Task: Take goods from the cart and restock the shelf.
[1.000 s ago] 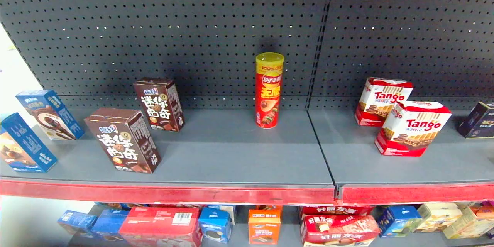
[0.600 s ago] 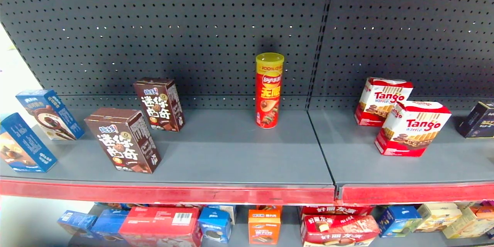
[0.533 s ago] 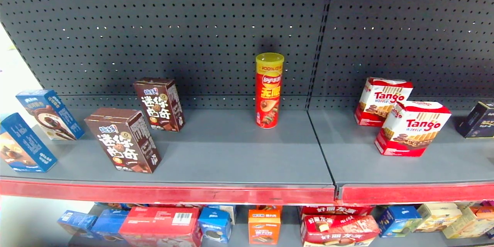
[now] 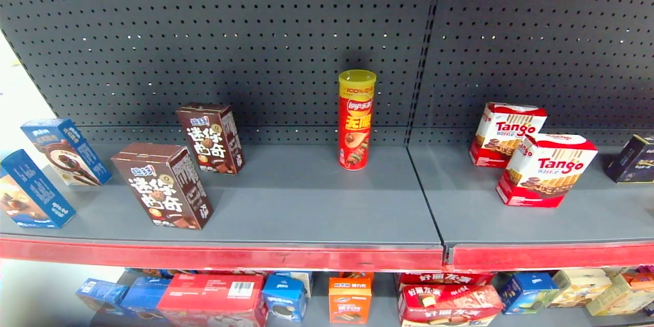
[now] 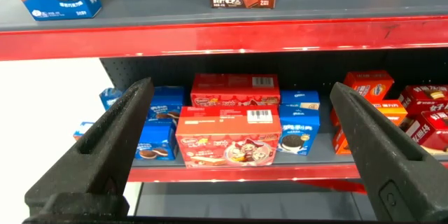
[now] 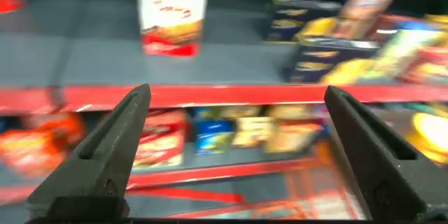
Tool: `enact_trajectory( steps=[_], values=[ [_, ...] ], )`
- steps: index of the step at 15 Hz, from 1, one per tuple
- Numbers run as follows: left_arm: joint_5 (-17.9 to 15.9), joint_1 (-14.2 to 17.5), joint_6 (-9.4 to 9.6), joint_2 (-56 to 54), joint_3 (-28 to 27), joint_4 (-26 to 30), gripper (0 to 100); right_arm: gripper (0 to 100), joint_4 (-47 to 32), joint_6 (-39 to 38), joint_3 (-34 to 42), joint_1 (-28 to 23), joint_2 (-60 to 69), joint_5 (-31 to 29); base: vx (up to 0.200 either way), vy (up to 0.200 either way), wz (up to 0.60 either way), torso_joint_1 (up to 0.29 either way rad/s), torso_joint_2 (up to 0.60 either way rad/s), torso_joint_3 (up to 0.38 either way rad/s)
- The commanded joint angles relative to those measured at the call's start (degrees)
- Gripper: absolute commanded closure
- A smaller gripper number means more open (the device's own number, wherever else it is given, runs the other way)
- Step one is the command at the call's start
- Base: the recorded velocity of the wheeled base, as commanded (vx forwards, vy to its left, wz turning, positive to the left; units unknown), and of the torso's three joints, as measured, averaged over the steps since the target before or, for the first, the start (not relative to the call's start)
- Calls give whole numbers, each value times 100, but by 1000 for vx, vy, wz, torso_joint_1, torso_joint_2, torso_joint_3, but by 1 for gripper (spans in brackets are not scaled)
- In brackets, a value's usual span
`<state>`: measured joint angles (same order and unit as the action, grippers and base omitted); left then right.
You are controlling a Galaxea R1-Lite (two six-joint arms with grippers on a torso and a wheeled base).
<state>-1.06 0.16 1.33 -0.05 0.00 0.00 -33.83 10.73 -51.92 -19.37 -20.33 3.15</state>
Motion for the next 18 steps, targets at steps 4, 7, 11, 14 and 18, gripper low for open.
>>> enact_trajectory(
  steps=[4, 7, 11, 14, 18],
  values=[
    [1, 2, -1, 5, 0, 0, 0, 0, -89, 140, 244, -884, 328, -7, 0, 0, 0, 0, 0, 0],
    [1, 2, -1, 5, 0, 0, 0, 0, -300, 158, 384, -1508, 522, 37, 0, 0, 0, 0, 0, 0],
    [-70, 2, 175, 5, 0, -9, 0, 0, -361, 580, 472, -1649, 935, 11, 0, 0, 0, 0, 0, 0],
    [-87, 2, 157, 5, 0, 0, 0, 0, -493, 580, 463, -2141, 1111, 19, 0, 0, 0, 0, 0, 0],
    [-79, 2, 148, 5, 0, 0, 0, 0, -572, 597, 499, -2282, 1163, 125, 0, 0, 0, 0, 0, 0]
  ],
)
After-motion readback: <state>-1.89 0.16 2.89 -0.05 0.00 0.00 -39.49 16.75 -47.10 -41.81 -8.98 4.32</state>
